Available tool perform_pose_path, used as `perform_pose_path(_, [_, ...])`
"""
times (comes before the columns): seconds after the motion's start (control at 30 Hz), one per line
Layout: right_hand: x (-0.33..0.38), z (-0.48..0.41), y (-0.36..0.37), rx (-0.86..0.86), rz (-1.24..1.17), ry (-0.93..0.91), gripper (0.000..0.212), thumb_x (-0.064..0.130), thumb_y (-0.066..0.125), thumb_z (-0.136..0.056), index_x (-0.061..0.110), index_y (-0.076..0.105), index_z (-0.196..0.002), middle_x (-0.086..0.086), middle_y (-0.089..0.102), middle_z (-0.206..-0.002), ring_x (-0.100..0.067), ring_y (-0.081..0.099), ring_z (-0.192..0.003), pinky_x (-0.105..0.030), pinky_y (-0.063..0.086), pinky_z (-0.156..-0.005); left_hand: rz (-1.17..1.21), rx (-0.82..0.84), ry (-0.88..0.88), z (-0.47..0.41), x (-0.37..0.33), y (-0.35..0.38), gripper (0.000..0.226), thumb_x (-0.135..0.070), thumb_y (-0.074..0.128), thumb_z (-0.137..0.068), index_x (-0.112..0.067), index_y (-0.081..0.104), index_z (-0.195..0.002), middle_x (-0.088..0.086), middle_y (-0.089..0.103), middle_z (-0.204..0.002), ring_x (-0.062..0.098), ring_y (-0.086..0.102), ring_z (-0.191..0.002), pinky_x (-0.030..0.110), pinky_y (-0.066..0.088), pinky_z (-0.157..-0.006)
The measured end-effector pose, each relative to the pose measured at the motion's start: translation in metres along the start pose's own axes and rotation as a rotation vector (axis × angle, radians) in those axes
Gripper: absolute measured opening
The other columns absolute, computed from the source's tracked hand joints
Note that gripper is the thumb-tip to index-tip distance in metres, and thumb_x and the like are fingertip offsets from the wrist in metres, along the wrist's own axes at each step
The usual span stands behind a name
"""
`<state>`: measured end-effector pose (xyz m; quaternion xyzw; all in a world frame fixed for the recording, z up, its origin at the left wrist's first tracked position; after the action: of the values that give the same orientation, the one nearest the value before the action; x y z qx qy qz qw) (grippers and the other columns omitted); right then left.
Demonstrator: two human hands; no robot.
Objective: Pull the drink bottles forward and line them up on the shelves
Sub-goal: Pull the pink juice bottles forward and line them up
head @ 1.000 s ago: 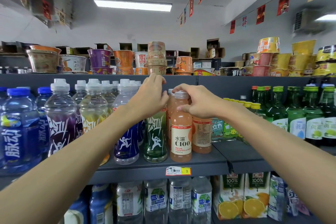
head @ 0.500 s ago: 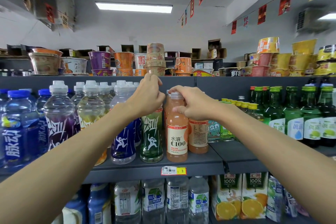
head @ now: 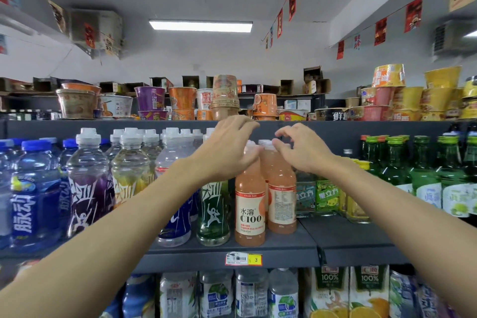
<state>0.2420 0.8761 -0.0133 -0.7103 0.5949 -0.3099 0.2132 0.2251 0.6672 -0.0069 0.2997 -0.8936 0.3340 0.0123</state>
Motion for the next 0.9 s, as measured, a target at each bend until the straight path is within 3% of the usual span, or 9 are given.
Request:
perform_pose_path(0.17, [-0.008, 0.003, 0.018, 0.183, -0.079, 0.048, 0.050, 0.057, 0.058, -0.093, 0.025, 0.056, -0.132, -0.007, 0.066, -0.119, -0.023, 0.061, -0.102, -0.038, 0.052, -0.083, -0.124, 0.121, -0.003, 0.004, -0.011, 0.022, 0.063, -0.055, 0.059, -0.092, -0.012, 0.052, -0.138, 0.004, 0.054, -0.136, 0.020, 0.047, -0.126, 0.036, 0.034, -0.111])
perform_pose_path(0.3, [-0.009, -0.001, -0.002, 0.345, -0.165, -0.023, 0.030, 0.052, 0.062, -0.093, 0.036, 0.061, -0.119, 0.012, 0.062, -0.107, -0.008, 0.059, -0.091, -0.023, 0.043, -0.068, -0.064, 0.127, -0.007, 0.004, -0.010, 0.023, 0.069, -0.052, 0.069, -0.086, -0.012, 0.051, -0.139, 0.004, 0.055, -0.133, 0.019, 0.048, -0.123, 0.033, 0.040, -0.106])
perform_pose_path(0.37, [-0.010, 0.000, -0.015, 0.444, -0.239, -0.036, 0.017, 0.047, 0.064, -0.094, 0.045, 0.062, -0.110, 0.021, 0.060, -0.104, -0.003, 0.060, -0.093, -0.022, 0.045, -0.070, -0.072, 0.138, -0.009, 0.004, -0.009, 0.022, 0.071, -0.052, 0.070, -0.085, -0.012, 0.050, -0.141, 0.004, 0.055, -0.134, 0.019, 0.047, -0.124, 0.032, 0.039, -0.105])
perform_pose_path(0.47, [-0.014, 0.004, -0.024, 0.505, -0.290, -0.055, 0.019, 0.041, 0.065, -0.095, 0.053, 0.061, -0.111, 0.022, 0.059, -0.115, -0.002, 0.060, -0.102, -0.021, 0.044, -0.073, -0.077, 0.143, -0.020, 0.004, -0.009, 0.022, 0.074, -0.052, 0.070, -0.085, -0.012, 0.048, -0.143, 0.005, 0.054, -0.136, 0.019, 0.047, -0.126, 0.032, 0.038, -0.105])
perform_pose_path(0.57, [-0.020, 0.008, -0.028, 0.486, -0.335, -0.032, 0.035, 0.038, 0.068, -0.095, 0.039, 0.057, -0.128, 0.013, 0.060, -0.124, -0.007, 0.062, -0.106, -0.022, 0.047, -0.075, -0.074, 0.145, -0.029, 0.004, -0.008, 0.023, 0.074, -0.053, 0.071, -0.085, -0.013, 0.048, -0.143, 0.004, 0.054, -0.137, 0.019, 0.046, -0.125, 0.031, 0.039, -0.105])
perform_pose_path(0.7, [-0.027, 0.016, -0.033, 0.459, -0.439, -0.001, 0.031, 0.022, 0.068, -0.096, 0.024, 0.060, -0.125, 0.007, 0.067, -0.119, -0.012, 0.067, -0.107, -0.026, 0.055, -0.084, -0.092, 0.154, -0.033, 0.003, -0.007, 0.023, 0.074, -0.055, 0.068, -0.085, -0.013, 0.048, -0.144, 0.004, 0.054, -0.137, 0.019, 0.046, -0.126, 0.032, 0.039, -0.104])
perform_pose_path(0.8, [-0.028, 0.024, -0.032, 0.487, -0.538, 0.023, 0.033, 0.016, 0.064, -0.098, 0.025, 0.058, -0.129, 0.003, 0.066, -0.123, -0.015, 0.065, -0.111, -0.036, 0.055, -0.093, -0.085, 0.127, -0.025, 0.002, -0.007, 0.021, 0.068, -0.056, 0.063, -0.087, -0.014, 0.052, -0.140, 0.003, 0.056, -0.135, 0.018, 0.048, -0.124, 0.033, 0.040, -0.103])
perform_pose_path(0.9, [-0.025, 0.026, -0.034, 0.461, -0.452, -0.016, 0.037, 0.029, 0.068, -0.095, 0.034, 0.057, -0.130, 0.008, 0.063, -0.122, -0.010, 0.063, -0.107, -0.033, 0.053, -0.090, -0.036, 0.096, -0.023, 0.000, -0.008, 0.020, 0.062, -0.054, 0.057, -0.091, -0.015, 0.051, -0.139, 0.001, 0.054, -0.136, 0.015, 0.047, -0.125, 0.031, 0.039, -0.103])
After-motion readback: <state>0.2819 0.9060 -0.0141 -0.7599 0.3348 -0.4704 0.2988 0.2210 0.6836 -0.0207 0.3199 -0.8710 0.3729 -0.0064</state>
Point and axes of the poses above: each hand's wrist, its own z-axis away from the middle knuckle, its own y-axis out of the palm, x = y × z, the point moved 3 cm from there along -z, towards the middle knuckle
